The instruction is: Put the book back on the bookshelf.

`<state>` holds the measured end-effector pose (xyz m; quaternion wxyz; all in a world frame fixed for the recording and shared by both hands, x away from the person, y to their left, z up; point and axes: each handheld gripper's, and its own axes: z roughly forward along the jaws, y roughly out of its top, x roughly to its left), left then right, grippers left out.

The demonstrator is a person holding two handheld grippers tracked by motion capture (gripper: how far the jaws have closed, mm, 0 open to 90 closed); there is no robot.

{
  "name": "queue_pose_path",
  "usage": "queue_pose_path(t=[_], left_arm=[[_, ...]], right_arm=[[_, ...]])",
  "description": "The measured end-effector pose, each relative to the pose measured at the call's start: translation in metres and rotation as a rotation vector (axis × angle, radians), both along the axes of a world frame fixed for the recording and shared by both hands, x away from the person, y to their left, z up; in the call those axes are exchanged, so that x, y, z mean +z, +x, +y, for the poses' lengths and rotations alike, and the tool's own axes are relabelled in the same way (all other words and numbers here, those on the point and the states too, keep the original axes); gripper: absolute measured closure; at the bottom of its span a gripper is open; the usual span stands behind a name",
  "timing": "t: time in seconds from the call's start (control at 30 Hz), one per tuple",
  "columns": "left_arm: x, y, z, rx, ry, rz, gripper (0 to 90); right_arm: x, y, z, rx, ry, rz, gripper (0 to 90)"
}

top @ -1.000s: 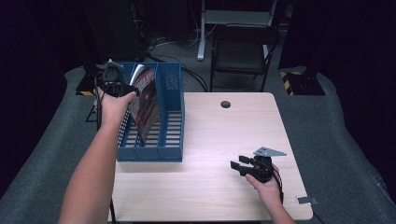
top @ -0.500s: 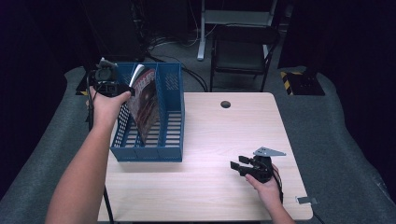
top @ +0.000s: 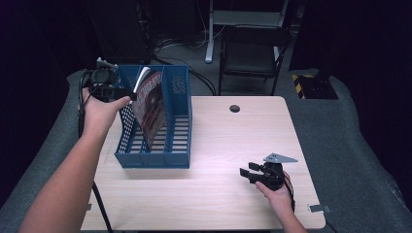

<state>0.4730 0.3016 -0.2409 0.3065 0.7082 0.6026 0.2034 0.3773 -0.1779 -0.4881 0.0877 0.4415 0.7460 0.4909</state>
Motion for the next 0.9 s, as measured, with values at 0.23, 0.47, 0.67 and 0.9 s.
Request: queue_pose_path(t=[0.23,0.47,0.67,0.9], left_arm=[[0.003,-0.02,0.002,-0.056,0.012,-0.012,40.4],[0.001,-0.037,0.004,-0.097,0.03,-0.01,40.4],[-0.003,-0.052,0.001,-0.145,0.023,-0.007,40.4],[-0.012,-0.066,-0.004,-0.205,0.009,0.006,40.4]], right_arm=[[0.0,-0.001,-0.002,-0.01,0.006,0.003,45.2],[0.0,-0.001,-0.002,-0.004,-0.003,-0.005,45.2],[0.0,-0.001,-0.002,-0.004,-0.005,-0.003,45.2],[0.0,-0.002,-0.002,-0.007,-0.002,-0.004,45.2]])
